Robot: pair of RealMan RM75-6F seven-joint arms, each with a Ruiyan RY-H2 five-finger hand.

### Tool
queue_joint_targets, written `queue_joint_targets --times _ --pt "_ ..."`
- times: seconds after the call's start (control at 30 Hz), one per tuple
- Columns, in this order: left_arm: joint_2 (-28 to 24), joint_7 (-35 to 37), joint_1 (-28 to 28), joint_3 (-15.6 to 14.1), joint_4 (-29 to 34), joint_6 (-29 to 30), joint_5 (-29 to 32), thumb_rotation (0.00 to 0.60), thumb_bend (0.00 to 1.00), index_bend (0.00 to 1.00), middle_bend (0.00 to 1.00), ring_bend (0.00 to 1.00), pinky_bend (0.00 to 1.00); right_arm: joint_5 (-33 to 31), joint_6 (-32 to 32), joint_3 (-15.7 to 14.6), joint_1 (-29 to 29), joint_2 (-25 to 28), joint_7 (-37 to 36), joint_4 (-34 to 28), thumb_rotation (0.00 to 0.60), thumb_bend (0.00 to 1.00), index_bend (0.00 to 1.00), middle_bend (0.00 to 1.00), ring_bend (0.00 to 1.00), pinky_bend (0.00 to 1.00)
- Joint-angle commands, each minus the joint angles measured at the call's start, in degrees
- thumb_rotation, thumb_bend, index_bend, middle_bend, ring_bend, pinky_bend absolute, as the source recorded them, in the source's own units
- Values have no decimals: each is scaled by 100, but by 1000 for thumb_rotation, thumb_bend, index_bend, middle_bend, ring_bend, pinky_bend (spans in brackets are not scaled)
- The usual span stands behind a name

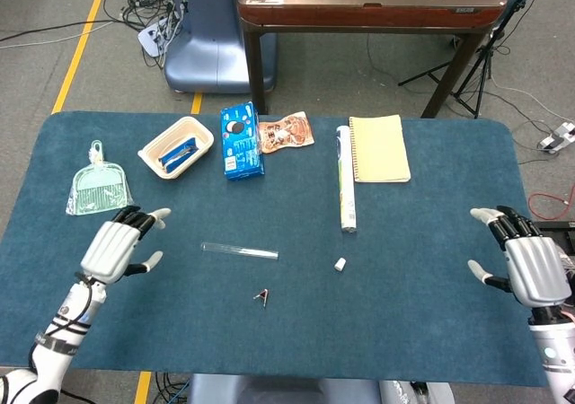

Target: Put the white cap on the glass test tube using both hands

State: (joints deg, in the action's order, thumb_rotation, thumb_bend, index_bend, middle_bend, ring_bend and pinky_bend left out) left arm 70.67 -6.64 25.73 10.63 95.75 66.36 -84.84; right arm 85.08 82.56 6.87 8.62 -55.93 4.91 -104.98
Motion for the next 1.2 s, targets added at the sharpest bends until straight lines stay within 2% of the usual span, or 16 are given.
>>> queue_joint_targets --times 0.03,0.13,0.27,0.37,0.43,0.53,0.73,1.2 --pt "384 -112 598 222 -307 -641 206 600 258 274 571 499 359 -35 -38 2 18 17 44 -35 600 203 226 240 137 259" --pt "605 -252 973 292 -447 -1176 544 600 259 303 671 601 495 -49 -66 -9 29 13 79 -42 600 202 226 240 137 259" --pt "922 -720 1354 329 -702 -1623 1024 600 259 316 793 740 813 -73 -130 -41 40 14 83 -18 600 203 226 240 137 260" --pt "1194 -1121 1528 339 -836 -1714 1428 600 259 363 896 840 945 -88 -165 -59 46 17 63 9 600 203 226 240 137 260" --pt "1371 -1366 1618 344 -905 -1699 1688 600 259 395 953 889 990 -96 -178 -61 52 18 45 30 600 203 226 240 137 259" --pt "1533 -1730 1739 306 -957 -1715 2004 600 259 420 997 934 1000 -94 -193 -64 61 29 17 45 600 202 226 229 137 259" --pt "1862 -2419 1985 206 -973 -1655 2698 600 259 422 1000 952 1000 -96 -213 -84 60 38 -90 109 600 202 226 226 137 259" --pt "2326 -3134 2410 60 -1235 -1537 3813 600 258 468 1000 959 1000 -83 -213 -146 17 60 -304 234 600 203 226 226 137 260"
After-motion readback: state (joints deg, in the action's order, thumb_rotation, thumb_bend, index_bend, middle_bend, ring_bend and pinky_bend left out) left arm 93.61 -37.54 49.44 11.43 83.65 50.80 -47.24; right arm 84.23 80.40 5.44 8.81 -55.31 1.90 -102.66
